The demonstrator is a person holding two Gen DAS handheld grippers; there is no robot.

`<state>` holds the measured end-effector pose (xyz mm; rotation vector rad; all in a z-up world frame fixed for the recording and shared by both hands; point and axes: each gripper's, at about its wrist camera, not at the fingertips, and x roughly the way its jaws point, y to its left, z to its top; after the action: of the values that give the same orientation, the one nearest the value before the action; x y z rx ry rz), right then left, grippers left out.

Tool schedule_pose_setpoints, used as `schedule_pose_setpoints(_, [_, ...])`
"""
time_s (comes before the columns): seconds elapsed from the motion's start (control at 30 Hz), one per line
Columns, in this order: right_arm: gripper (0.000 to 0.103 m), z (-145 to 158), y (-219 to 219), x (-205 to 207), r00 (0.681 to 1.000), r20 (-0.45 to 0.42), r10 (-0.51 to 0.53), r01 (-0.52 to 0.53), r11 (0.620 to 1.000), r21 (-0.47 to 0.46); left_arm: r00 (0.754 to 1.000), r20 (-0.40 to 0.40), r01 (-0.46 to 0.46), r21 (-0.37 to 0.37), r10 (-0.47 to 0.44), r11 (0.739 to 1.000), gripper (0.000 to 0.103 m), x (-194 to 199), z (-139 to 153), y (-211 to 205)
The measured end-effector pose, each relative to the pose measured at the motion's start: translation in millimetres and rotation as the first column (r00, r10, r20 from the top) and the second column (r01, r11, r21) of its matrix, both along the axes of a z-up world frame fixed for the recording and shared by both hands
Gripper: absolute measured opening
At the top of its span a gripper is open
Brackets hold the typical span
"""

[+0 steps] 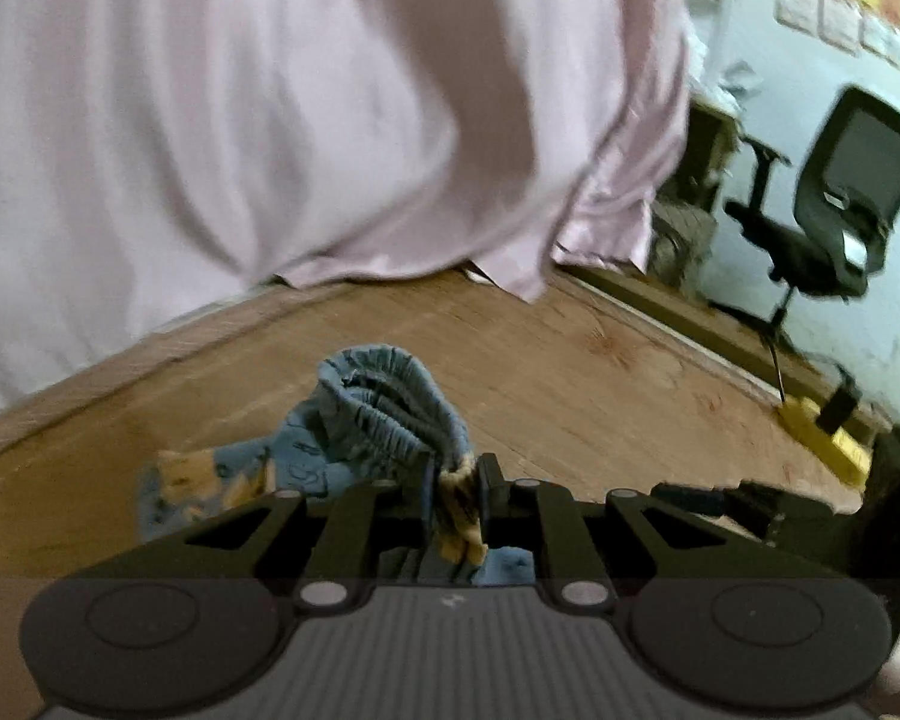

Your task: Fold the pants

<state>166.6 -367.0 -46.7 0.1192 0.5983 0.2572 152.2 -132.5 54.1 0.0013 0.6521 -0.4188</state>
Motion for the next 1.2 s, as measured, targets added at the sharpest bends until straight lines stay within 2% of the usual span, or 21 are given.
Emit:
schedule_pose_setpoints(0.23, [0.091, -11.5, -33.6, 7.1, 0.998, -0.046, -0.039, 0.039, 0.999, -0.002, 0.997, -0.062, 0.056, 0.049, -0.053, 0.997, 0.020, 9.4, -65.7, -39.1])
schedule_pose_setpoints(0.3, [0.091, -11.9, -33.1, 10.1, 0.998, -0.058, -0.015, 0.015, 1.000, -0.006, 0.997, -0.055, 0.063, 0.044, -0.061, 0.997, 0.028, 0.2, -67.7, -37.3])
schedule_pose_setpoints(0.37, [0.091, -10.1, -28.0, 17.1, 0.998, -0.058, 0.020, -0.020, 1.000, -0.005, 0.996, -0.010, 0.086, 0.050, -0.086, 0.995, 0.058, -10.8, -62.9, -34.1])
schedule_pose_setpoints(0.4, [0.091, -8.8, -24.9, 22.8, 0.998, -0.059, 0.037, -0.036, 0.999, 0.006, 0.995, 0.024, 0.092, 0.068, -0.094, 0.993, 0.060, -18.7, -59.8, -31.8])
schedule_pose_setpoints(0.47, [0.091, -5.4, -18.0, 34.6, 0.995, -0.065, 0.080, -0.077, 0.996, 0.049, 0.992, 0.064, 0.099, 0.111, -0.107, 0.989, 0.060, -33.6, -54.5, -25.3])
schedule_pose_setpoints(0.53, [0.091, -1.9, -7.9, 48.1, 0.988, -0.076, 0.132, -0.125, 0.988, 0.094, 0.992, 0.070, 0.095, 0.154, -0.107, 0.983, 0.060, -43.7, -58.0, -21.9])
schedule_pose_setpoints(0.6, [0.091, 1.2, 4.7, 61.9, 0.979, -0.088, 0.181, -0.170, 0.978, 0.123, 0.994, 0.049, 0.091, 0.184, -0.102, 0.979, 0.060, -46.0, -63.5, -21.8])
schedule_pose_setpoints(0.7, [0.088, 5.1, 23.6, 80.2, 0.966, -0.095, 0.240, -0.225, 0.963, 0.146, 0.995, 0.010, 0.099, 0.191, -0.103, 0.976, 0.059, -44.9, -71.4, -20.3])
schedule_pose_setpoints(0.77, [0.083, 2.8, 34.4, 92.8, 0.959, -0.123, 0.256, -0.238, 0.960, 0.147, 0.993, -0.029, 0.114, 0.186, -0.110, 0.976, 0.048, -41.4, -76.6, -19.9])
schedule_pose_setpoints(0.8, [0.076, 0.9, 38.0, 97.8, 0.956, -0.137, 0.260, -0.240, 0.959, 0.148, 0.993, -0.042, 0.118, 0.174, -0.113, 0.978, 0.046, -39.1, -77.9, -19.2])
schedule_pose_setpoints(0.83, [0.060, -2.2, 40.9, 102.3, 0.953, -0.150, 0.263, -0.241, 0.959, 0.147, 0.992, -0.051, 0.119, 0.161, -0.112, 0.980, 0.045, -38.7, -79.1, -18.0])
schedule_pose_setpoints(0.9, [0.035, -6.9, 44.1, 105.3, 0.954, -0.175, 0.245, -0.226, 0.966, 0.126, 0.992, -0.062, 0.120, 0.142, -0.112, 0.983, 0.043, -38.3, -81.4, -15.6])
schedule_pose_setpoints(1.0, [0.016, -7.5, 33.9, 99.7, 0.965, -0.166, 0.202, -0.180, 0.974, 0.139, 0.990, -0.068, 0.130, 0.125, -0.122, 0.984, 0.041, -38.3, -82.0, -12.6])
schedule_pose_setpoints(1.07, [0.016, -5.4, 23.5, 92.6, 0.972, -0.168, 0.161, -0.132, 0.976, 0.173, 0.988, -0.068, 0.146, 0.110, -0.139, 0.983, 0.041, -39.4, -82.1, -10.1])
schedule_pose_setpoints(1.13, [0.018, -8.1, 19.3, 89.0, 0.972, -0.187, 0.141, -0.110, 0.980, 0.166, 0.984, -0.080, 0.168, 0.097, -0.161, 0.981, 0.043, -37.7, -84.9, -9.0])
schedule_pose_setpoints(1.17, [0.022, -11.5, 20.8, 89.7, 0.970, -0.201, 0.140, -0.113, 0.983, 0.142, 0.982, -0.088, 0.173, 0.093, -0.165, 0.981, 0.046, -36.5, -86.7, -8.9])
schedule_pose_setpoints(1.2, [0.033, -15.7, 21.4, 91.0, 0.966, -0.222, 0.132, -0.107, 0.987, 0.121, 0.981, -0.094, 0.175, 0.087, -0.167, 0.981, 0.046, -34.9, -87.2, -8.1])
